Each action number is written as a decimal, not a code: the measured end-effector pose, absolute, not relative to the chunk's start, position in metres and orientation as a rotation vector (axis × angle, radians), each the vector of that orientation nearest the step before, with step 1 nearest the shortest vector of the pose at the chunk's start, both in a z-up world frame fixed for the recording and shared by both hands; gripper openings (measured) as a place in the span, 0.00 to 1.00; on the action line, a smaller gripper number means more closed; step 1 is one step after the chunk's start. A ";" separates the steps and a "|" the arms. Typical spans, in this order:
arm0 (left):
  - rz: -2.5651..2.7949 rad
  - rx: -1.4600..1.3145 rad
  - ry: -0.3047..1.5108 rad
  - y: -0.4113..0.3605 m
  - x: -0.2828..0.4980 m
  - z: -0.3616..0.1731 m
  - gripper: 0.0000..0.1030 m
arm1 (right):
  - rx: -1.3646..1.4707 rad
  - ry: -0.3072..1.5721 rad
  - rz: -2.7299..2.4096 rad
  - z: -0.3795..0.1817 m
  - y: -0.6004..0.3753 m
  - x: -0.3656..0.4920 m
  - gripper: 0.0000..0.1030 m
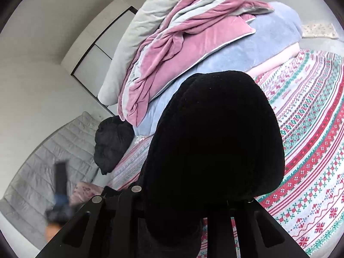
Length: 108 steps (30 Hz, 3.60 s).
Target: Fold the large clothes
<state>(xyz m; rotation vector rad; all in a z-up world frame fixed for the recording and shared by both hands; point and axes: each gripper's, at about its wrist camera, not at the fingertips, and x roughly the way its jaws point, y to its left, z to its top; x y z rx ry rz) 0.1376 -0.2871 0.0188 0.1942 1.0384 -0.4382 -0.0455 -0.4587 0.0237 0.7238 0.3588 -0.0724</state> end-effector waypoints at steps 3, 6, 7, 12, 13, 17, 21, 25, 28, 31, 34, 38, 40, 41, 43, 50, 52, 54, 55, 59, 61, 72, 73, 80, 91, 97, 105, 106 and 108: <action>-0.436 0.231 1.167 -0.311 0.176 -0.018 0.64 | 0.708 0.358 -0.071 0.026 -0.456 -0.044 0.21; -0.439 0.150 1.243 -0.314 0.192 -0.056 0.70 | 0.716 0.373 -0.067 0.023 -0.457 -0.041 0.21; -0.437 0.134 1.238 -0.312 0.192 -0.062 0.71 | 0.718 0.378 -0.069 0.022 -0.458 -0.040 0.21; -0.408 0.179 1.218 -0.317 0.188 -0.060 0.72 | 0.708 0.368 -0.062 0.022 -0.456 -0.037 0.22; -0.406 0.170 1.219 -0.316 0.190 -0.059 0.72 | 0.701 0.364 -0.065 0.022 -0.455 -0.036 0.22; -0.401 0.096 1.200 -0.300 0.181 -0.032 0.69 | 0.707 0.361 -0.062 0.022 -0.457 -0.038 0.22; -0.424 0.043 1.113 -0.265 0.145 0.016 0.69 | 0.734 0.372 -0.062 0.018 -0.464 -0.040 0.22; -0.552 0.135 1.064 -0.258 0.092 0.035 0.69 | 0.744 0.373 -0.060 0.018 -0.464 -0.041 0.22; -0.651 0.294 1.045 -0.274 0.036 0.023 0.69 | 0.738 0.368 -0.064 0.021 -0.460 -0.042 0.22; -0.658 0.356 1.059 -0.292 0.016 -0.008 0.70 | 0.740 0.366 -0.053 0.022 -0.456 -0.042 0.22; -0.641 0.312 1.088 -0.297 0.019 -0.029 0.74 | 0.709 0.382 -0.042 0.022 -0.445 -0.040 0.23; -0.608 0.350 1.049 -0.302 0.009 -0.026 0.74 | 0.583 0.361 -0.040 0.032 -0.423 -0.043 0.23; -0.634 0.323 1.053 -0.296 0.010 -0.022 0.73 | 0.545 0.357 -0.054 0.034 -0.419 -0.043 0.22; -0.651 0.292 1.059 -0.288 0.012 -0.017 0.73 | 0.542 0.356 -0.060 0.034 -0.421 -0.044 0.22; -0.662 0.259 1.063 -0.268 0.007 -0.004 0.73 | 0.563 0.355 -0.062 0.033 -0.428 -0.047 0.22; -0.612 0.358 0.986 -0.278 -0.025 -0.022 0.75 | 0.598 0.365 -0.067 0.029 -0.432 -0.047 0.22; -0.600 0.349 0.998 -0.283 -0.022 -0.028 0.75 | 0.537 0.360 -0.074 0.035 -0.417 -0.046 0.22; -0.618 0.339 1.016 -0.280 -0.019 -0.024 0.75 | 0.476 0.353 -0.088 0.041 -0.406 -0.046 0.22; -0.641 0.327 1.031 -0.274 -0.013 -0.021 0.75 | 0.454 0.350 -0.097 0.043 -0.401 -0.046 0.22; -0.669 0.199 1.034 -0.226 0.009 0.007 0.71 | 0.434 0.358 -0.130 0.047 -0.399 -0.050 0.22; -0.611 0.186 0.968 -0.193 0.014 0.024 0.71 | 0.427 0.362 -0.146 0.047 -0.398 -0.051 0.22; -0.441 -0.198 1.008 -0.040 0.052 0.022 0.71 | -0.106 0.190 -0.157 0.077 -0.267 -0.054 0.22; -0.437 -0.237 0.988 -0.026 0.051 0.028 0.71 | -0.189 0.161 -0.144 0.076 -0.245 -0.056 0.22; -0.368 -0.413 0.940 0.044 0.058 0.043 0.71 | -0.889 0.174 0.033 -0.008 -0.072 -0.052 0.26; -0.418 -0.441 0.989 0.049 0.059 0.030 0.71 | -0.952 0.374 0.176 -0.062 -0.013 -0.035 0.32; -0.549 -0.464 1.029 0.023 0.054 0.028 0.71 | -0.911 0.306 0.221 -0.046 -0.016 -0.051 0.74; -0.581 -0.519 0.975 0.021 0.056 0.044 0.71 | -0.923 0.273 0.240 -0.051 -0.017 -0.062 0.76; -0.582 -0.541 0.964 0.023 0.058 0.046 0.71 | -0.921 0.257 0.246 -0.049 -0.024 -0.064 0.76; -0.590 -0.559 0.955 0.025 0.061 0.047 0.72 | -0.907 0.222 0.246 -0.041 -0.029 -0.073 0.75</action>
